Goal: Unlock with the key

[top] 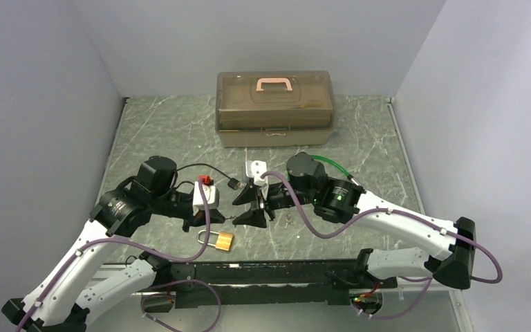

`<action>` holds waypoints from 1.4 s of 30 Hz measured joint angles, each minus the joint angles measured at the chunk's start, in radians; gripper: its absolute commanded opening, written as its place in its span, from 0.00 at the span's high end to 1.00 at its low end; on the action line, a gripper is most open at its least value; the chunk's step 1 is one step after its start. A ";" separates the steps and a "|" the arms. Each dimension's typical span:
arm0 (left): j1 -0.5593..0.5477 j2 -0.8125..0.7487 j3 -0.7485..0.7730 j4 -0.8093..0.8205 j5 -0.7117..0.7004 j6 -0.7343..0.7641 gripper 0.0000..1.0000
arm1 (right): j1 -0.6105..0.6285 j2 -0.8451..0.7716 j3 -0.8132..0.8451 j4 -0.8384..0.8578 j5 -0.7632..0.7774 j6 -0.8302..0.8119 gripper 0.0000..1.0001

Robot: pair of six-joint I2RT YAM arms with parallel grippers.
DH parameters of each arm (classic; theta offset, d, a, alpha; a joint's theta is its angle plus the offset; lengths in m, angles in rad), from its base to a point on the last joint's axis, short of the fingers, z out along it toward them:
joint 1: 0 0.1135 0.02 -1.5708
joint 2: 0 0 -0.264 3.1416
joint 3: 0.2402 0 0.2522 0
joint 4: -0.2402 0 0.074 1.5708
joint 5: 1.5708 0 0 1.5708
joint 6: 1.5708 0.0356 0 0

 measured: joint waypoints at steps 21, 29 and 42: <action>0.000 0.025 0.030 -0.037 0.000 0.024 1.00 | -0.002 0.088 0.004 0.024 -0.042 -0.015 1.00; 0.000 0.026 0.049 -0.026 0.001 0.016 0.34 | -0.003 0.062 0.001 0.025 -0.039 -0.025 1.00; -0.006 -0.028 -0.239 -0.018 -0.062 0.205 0.01 | -0.003 -0.151 -0.293 0.081 0.016 0.144 1.00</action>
